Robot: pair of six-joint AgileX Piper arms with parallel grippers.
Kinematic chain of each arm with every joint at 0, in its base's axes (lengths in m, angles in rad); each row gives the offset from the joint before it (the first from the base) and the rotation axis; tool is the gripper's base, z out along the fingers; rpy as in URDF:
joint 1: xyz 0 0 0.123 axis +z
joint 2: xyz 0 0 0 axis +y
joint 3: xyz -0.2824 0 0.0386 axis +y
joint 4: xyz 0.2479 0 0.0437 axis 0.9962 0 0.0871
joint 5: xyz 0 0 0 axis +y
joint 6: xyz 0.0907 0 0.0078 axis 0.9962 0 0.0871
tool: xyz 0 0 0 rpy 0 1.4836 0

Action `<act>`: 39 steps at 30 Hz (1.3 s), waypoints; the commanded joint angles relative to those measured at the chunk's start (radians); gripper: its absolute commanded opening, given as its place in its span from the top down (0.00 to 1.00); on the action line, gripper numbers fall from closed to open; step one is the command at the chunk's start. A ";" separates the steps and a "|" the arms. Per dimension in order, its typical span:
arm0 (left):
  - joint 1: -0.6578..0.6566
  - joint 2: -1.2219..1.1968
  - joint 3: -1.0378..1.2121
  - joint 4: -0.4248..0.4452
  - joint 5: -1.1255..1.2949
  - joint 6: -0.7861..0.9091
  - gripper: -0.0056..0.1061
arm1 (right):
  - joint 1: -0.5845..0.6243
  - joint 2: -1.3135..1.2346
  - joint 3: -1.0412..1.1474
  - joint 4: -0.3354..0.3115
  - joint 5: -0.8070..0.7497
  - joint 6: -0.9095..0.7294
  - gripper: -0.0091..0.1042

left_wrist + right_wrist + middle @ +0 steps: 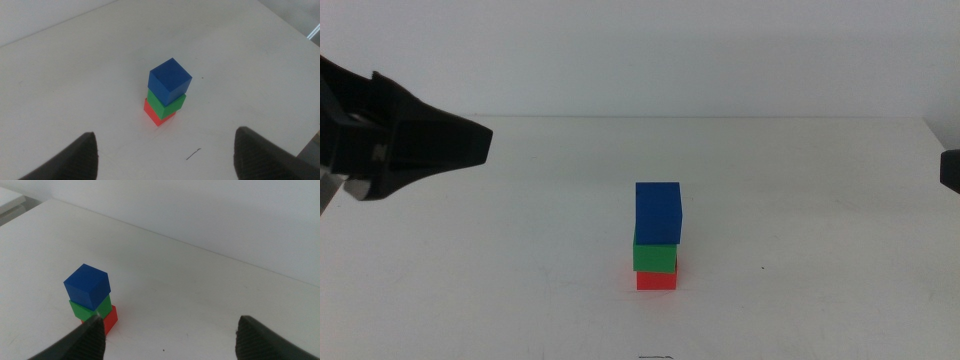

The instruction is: Stack red cubes first, then green, then blue cubes in a specific spot.

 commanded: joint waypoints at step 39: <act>0.195 -0.823 0.963 0.330 -0.849 -0.004 0.12 | -0.369 -0.576 0.682 -0.080 -0.455 -0.006 0.34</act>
